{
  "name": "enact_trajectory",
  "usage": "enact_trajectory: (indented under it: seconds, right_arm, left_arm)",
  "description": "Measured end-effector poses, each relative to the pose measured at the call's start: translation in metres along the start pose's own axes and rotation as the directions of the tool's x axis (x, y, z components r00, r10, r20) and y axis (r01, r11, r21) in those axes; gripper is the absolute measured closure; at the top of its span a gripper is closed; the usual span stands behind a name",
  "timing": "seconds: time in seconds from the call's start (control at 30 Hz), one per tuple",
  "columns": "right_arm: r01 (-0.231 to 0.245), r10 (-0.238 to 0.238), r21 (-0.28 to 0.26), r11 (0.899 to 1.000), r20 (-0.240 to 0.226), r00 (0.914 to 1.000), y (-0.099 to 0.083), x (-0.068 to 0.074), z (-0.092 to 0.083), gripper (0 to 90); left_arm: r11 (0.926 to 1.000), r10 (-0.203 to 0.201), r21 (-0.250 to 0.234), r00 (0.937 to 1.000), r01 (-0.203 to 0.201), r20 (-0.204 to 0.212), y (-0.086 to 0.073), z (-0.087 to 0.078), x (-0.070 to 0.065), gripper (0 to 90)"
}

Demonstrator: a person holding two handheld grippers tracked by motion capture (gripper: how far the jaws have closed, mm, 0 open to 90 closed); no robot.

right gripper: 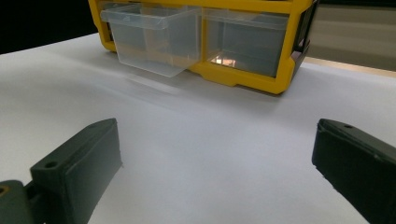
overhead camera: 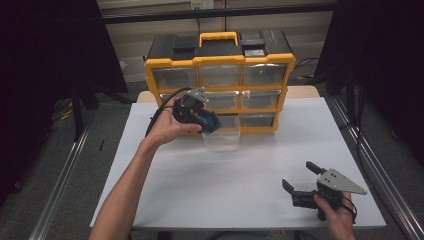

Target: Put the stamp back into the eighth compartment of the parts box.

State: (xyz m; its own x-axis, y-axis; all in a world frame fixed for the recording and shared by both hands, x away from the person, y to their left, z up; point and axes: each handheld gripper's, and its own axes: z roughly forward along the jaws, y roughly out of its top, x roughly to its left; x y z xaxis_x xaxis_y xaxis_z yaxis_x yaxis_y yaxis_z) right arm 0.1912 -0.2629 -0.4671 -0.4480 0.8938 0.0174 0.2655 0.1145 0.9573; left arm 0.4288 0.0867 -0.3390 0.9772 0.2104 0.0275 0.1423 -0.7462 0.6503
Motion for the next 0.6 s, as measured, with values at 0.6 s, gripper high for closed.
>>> enact_trajectory:
  seconds: [0.6]
  right_arm:
    - [-0.003,0.003,0.005,1.0,-0.005,1.0,0.0,0.0,0.0,1.3]
  left_arm:
    - [0.9926,0.037,0.115,0.9993,-0.038,0.009,0.024,0.02,0.013,41.6]
